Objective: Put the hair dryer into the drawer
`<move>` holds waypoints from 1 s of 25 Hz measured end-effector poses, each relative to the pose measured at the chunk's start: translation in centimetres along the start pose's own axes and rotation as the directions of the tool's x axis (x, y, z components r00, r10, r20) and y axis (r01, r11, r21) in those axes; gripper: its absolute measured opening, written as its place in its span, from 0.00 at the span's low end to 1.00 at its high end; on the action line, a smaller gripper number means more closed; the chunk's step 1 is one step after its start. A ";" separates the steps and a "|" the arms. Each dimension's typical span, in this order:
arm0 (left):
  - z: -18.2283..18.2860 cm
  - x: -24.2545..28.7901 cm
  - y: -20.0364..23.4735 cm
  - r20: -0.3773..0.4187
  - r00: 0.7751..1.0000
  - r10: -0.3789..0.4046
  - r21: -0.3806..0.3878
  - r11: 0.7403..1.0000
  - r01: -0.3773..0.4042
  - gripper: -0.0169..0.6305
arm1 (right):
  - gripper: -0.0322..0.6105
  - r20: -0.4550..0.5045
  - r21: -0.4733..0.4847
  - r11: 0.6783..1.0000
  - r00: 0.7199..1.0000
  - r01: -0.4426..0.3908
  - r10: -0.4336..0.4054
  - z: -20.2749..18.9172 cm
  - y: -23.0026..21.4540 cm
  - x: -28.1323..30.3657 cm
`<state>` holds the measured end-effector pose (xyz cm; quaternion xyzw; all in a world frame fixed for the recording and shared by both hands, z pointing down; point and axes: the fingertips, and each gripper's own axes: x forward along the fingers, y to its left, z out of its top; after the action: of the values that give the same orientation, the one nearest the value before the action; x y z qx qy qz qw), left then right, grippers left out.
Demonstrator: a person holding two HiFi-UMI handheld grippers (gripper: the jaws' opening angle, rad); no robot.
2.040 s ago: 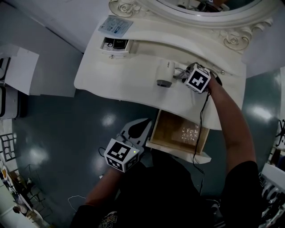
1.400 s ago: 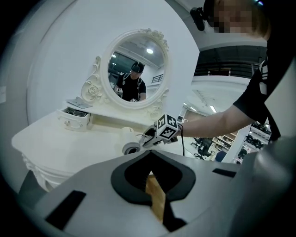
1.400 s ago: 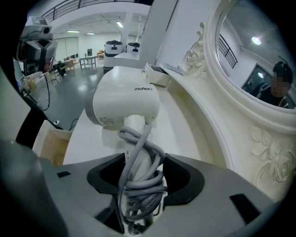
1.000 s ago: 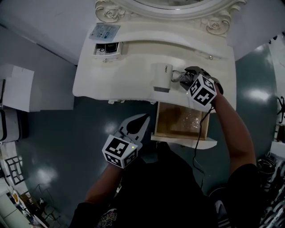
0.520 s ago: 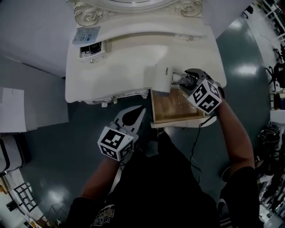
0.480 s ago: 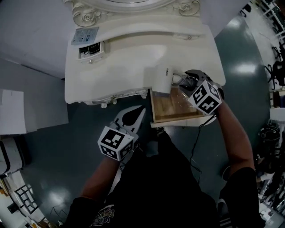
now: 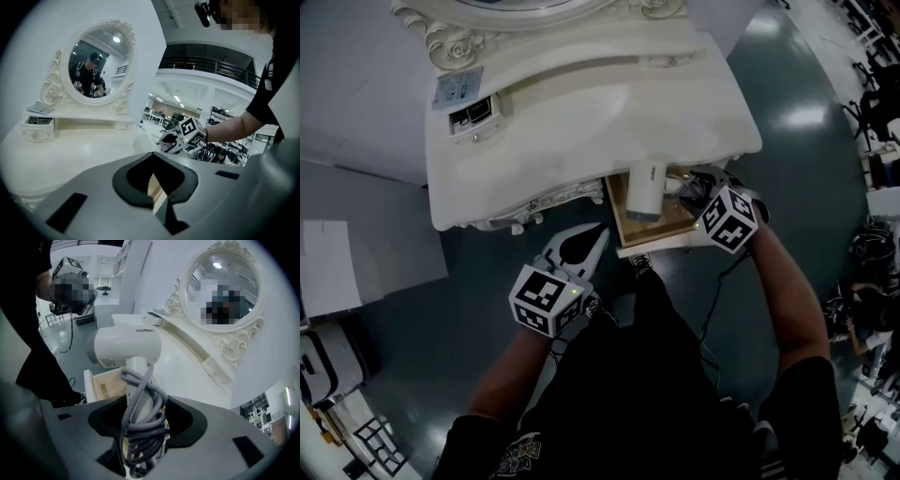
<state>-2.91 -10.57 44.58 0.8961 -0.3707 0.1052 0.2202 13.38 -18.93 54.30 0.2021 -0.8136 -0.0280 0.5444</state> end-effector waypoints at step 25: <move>-6.3 2.6 -1.3 -0.095 0.995 0.028 -0.019 0.999 -0.030 0.03 | 0.45 -0.177 -0.151 0.959 0.961 -0.240 0.213 -6.7 3.6 11.8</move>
<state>-0.30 -8.40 50.69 0.8823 -0.3740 0.1469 0.2451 14.53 -18.66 68.29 0.0615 -0.7801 -0.0187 0.6223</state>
